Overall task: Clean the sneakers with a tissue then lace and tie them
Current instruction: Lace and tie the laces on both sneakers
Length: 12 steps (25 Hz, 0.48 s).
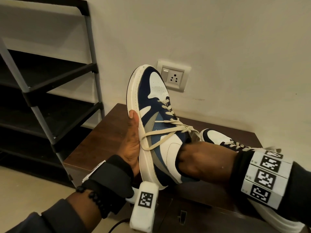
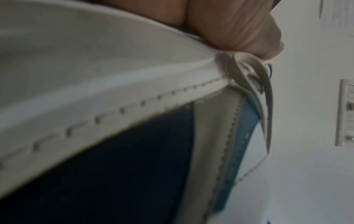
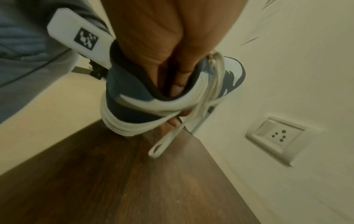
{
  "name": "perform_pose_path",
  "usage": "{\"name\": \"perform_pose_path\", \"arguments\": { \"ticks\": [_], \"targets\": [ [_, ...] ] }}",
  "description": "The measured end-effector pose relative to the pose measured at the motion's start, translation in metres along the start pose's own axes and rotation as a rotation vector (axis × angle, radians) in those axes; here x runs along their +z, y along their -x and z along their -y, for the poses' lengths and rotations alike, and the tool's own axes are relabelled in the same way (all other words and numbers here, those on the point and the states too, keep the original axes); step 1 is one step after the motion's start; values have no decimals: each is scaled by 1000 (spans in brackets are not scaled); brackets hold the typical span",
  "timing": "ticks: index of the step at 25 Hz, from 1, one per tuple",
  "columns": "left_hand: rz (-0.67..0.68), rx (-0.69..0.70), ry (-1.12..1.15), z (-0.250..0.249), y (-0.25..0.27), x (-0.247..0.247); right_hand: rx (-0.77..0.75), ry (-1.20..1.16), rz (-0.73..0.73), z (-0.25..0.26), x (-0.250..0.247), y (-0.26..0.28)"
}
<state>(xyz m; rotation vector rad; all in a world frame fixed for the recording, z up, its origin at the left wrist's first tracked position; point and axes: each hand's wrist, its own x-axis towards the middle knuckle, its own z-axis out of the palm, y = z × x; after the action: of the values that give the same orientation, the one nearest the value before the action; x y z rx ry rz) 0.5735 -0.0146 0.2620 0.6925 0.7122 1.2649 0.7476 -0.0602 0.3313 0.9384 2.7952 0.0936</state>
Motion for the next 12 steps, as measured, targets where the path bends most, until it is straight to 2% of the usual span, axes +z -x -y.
{"name": "perform_pose_path", "arguments": {
  "ticks": [1, 4, 6, 8, 10, 12],
  "targets": [
    [4, -5, 16, 3, -4, -4, -14, 23, -68, -1, 5, -1],
    [57, -69, 108, 8, -9, -12, 49, -111, -211, 0, 16, -7],
    [108, -76, 144, 8, -11, -12, 139, -179, -200, 1, 23, -8],
    [149, -77, 163, 11, -14, -15, 222, -264, -247, 1, 20, -6],
    [104, -66, 138, 12, -16, -15, 361, -304, -291, 2, 13, -1],
    [52, -52, 93, 12, -17, -15, 424, -227, -334, 5, 10, 4]
  ]
}}
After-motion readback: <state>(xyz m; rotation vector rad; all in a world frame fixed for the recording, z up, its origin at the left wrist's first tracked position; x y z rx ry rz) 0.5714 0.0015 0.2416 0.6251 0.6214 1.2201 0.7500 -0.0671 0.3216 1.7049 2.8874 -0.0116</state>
